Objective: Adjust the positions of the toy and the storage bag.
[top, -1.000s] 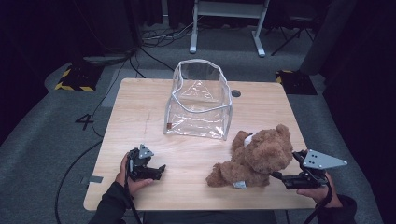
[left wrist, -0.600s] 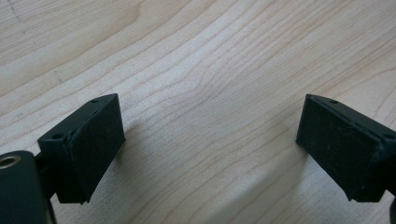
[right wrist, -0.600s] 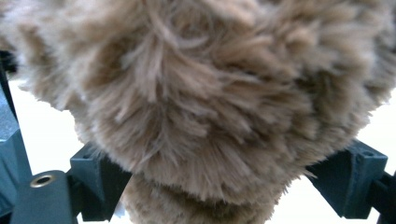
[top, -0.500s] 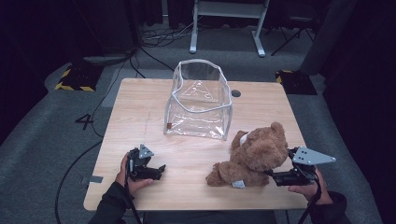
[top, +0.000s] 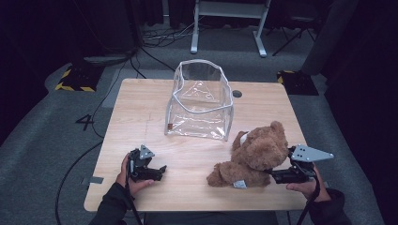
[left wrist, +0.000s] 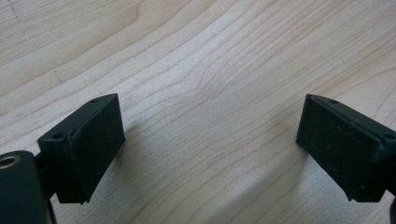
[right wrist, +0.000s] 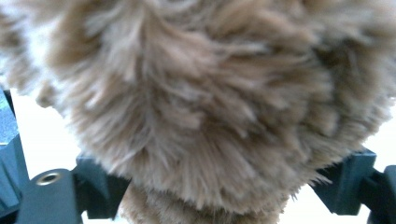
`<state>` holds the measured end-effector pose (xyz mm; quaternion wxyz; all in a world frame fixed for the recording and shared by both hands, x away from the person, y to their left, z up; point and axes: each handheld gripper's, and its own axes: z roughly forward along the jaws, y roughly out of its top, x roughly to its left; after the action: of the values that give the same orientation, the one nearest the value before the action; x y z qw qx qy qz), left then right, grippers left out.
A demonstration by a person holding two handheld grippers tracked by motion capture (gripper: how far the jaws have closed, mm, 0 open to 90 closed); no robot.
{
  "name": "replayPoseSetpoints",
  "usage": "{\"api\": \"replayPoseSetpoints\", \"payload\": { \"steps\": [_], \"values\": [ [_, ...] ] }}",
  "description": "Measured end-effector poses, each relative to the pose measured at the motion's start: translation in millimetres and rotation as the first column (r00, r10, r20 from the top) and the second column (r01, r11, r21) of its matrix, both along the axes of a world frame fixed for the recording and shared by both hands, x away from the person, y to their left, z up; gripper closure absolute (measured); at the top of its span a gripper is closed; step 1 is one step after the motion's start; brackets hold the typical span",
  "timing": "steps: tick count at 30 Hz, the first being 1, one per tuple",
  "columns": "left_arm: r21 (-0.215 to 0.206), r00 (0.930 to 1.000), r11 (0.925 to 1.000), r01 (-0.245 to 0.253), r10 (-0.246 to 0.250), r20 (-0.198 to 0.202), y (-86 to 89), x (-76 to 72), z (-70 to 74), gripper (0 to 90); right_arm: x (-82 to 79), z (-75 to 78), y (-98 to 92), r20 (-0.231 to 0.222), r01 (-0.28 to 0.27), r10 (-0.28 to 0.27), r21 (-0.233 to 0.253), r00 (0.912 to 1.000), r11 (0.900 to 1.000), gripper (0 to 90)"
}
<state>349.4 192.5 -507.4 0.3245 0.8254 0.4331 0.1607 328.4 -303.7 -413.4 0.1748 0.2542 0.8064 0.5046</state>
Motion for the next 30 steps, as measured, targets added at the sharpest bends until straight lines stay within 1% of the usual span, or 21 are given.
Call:
{"api": "replayPoseSetpoints", "payload": {
  "steps": [3, 4, 6, 8, 12, 16, 19, 22, 23, 24, 25, 26, 27, 28, 29, 30],
  "values": [
    [0.0, 1.0, 1.0, 0.0, 0.0, 0.0, 0.0, 0.0, 0.0, 7.6, -1.3, 1.8, 2.1, 0.02, -0.017, 0.018, -0.031, 0.9997, 0.999, 31.2],
    [0.0, 1.0, 1.0, 0.0, 0.0, 0.0, 0.0, 0.0, 0.0, 7.6, -2.0, 2.2, 2.9, 0.024, -0.014, 0.015, -0.037, 0.9996, 0.999, 35.6],
    [0.0, 1.0, 1.0, 0.0, 0.0, 0.0, 0.0, 0.0, 0.0, 7.6, -2.4, 2.6, 3.1, 0.036, -0.025, 0.027, -0.047, 0.999, 0.999, 42.4],
    [0.0, 1.0, 1.0, 0.0, 0.0, 0.0, 0.0, 0.0, 0.0, 7.6, -2.1, 2.6, 2.9, 0.041, -0.029, 0.031, -0.05, 0.9987, 0.998, 45.3],
    [0.0, 1.0, 1.0, 0.0, 0.0, 0.0, 0.0, 0.0, 0.0, 7.6, -1.9, 1.4, 0.7, 0.051, -0.016, 0.019, -0.051, 0.9985, 0.999, 52.6],
    [0.0, 1.0, 1.0, 0.0, 0.0, 0.0, 0.0, 0.0, 0.0, 7.6, -2.3, 0.8, 0.9, 0.065, -0.006, 0.009, -0.054, 0.9978, 0.999, 57.6],
    [0.0, 1.0, 1.0, 0.0, 0.0, 0.0, 0.0, 0.0, 0.0, 7.6, -3.0, -0.2, 2.2, 0.085, 0.006, -0.001, -0.059, 0.9964, 0.998, 63.1],
    [0.0, 1.0, 1.0, 0.0, 0.0, 0.001, -0.1, 0.0, 0.0, 7.6, -3.5, -0.3, 2.4, 0.096, 0.03, -0.024, -0.063, 0.9951, 0.998, 65.8],
    [0.0, 1.0, 1.0, 0.0, 0.0, 0.001, -0.1, 0.0, 0.0, 7.6, -3.5, -0.3, 2.4, 0.096, 0.03, -0.024, -0.063, 0.9951, 0.998, 65.8],
    [0.002, 1.0, 1.0, -0.002, 0.002, 0.0, -0.2, -0.1, 0.1, 7.6, -3.4, -0.4, 1.5, 0.108, 0.052, -0.045, -0.066, 0.9932, 0.996, 67.2],
    [0.001, 1.0, 1.0, -0.003, 0.003, 0.0, -0.3, -0.1, 0.1, 7.7, -3.3, -0.5, 0.7, 0.11, 0.065, -0.058, -0.063, 0.9923, 0.996, 67.6],
    [0.001, 1.0, 1.0, -0.003, 0.003, 0.0, -0.3, -0.1, 0.1, 7.7, -3.3, -0.5, 0.7, 0.11, 0.065, -0.058, -0.063, 0.9923, 0.996, 67.6],
    [0.001, 1.0, 1.0, 0.001, -0.001, -0.002, -0.3, -0.3, 0.3, 8.1, -2.2, -1.3, -1.3, 0.123, 0.093, -0.085, -0.064, 0.9888, 0.994, 68.0],
    [0.001, 1.0, 1.0, 0.001, -0.001, -0.002, -0.3, -0.3, 0.3, 8.4, -2.2, -1.3, -1.3, 0.123, 0.093, -0.085, -0.064, 0.9888, 0.994, 68.0],
    [-0.003, 0.9999, 0.9999, 0.013, -0.013, -0.002, -1.3, 0.4, 0.2, 8.8, -0.2, -2.0, -3.7, 0.123, 0.115, -0.107, -0.065, 0.9866, 0.991, 68.0],
    [-0.001, 0.9998, 0.9998, 0.021, -0.021, 0.002, -2.0, 1.1, 0.2, 9.0, 1.3, -2.2, -5.5, 0.121, 0.126, -0.118, -0.063, 0.9856, 0.99, 68.1]
  ]
}}
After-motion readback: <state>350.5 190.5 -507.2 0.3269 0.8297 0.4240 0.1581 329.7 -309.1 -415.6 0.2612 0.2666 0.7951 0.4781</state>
